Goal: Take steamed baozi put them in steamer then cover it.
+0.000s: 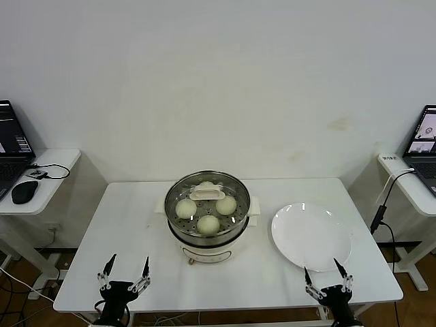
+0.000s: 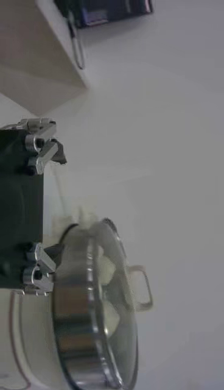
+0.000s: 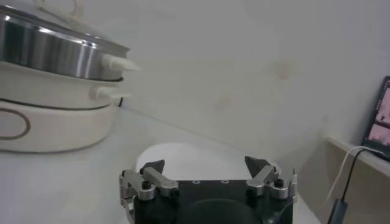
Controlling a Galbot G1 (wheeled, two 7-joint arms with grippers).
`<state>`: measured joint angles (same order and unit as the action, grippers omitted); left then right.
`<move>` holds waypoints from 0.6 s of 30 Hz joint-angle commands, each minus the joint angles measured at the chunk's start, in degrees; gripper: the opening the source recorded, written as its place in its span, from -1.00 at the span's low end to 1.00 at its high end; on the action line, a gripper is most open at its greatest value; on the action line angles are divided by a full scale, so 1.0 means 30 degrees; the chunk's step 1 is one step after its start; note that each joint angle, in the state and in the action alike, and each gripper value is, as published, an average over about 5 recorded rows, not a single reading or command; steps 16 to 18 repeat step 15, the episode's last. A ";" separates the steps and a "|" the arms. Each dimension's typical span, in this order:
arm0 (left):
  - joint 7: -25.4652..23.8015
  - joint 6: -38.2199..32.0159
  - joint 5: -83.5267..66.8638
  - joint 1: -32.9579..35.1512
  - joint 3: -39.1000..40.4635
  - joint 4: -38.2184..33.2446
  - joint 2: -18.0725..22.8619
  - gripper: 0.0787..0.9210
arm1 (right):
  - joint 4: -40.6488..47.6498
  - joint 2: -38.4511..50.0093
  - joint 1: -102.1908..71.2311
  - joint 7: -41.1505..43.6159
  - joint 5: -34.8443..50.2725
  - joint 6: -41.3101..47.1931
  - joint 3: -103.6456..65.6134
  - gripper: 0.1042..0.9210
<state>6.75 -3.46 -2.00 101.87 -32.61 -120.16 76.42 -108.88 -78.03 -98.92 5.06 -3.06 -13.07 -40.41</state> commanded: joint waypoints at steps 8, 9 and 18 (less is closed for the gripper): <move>-0.0457 -0.0677 -0.0122 0.0727 -0.0821 0.0618 0.0574 0.77 | 0.0345 0.0823 -0.0987 -0.0189 0.0461 -0.0460 0.0157 0.76; -0.0471 -0.0657 -0.0061 0.0737 -0.0838 0.0641 0.0577 0.77 | 0.0324 0.0815 -0.0995 -0.0200 0.0453 -0.0428 0.0258 0.76; -0.0606 -0.0646 0.0121 0.1050 -0.1009 0.0567 0.0486 0.77 | 0.0026 0.0833 -0.1053 -0.0214 0.0334 -0.0286 0.0715 0.76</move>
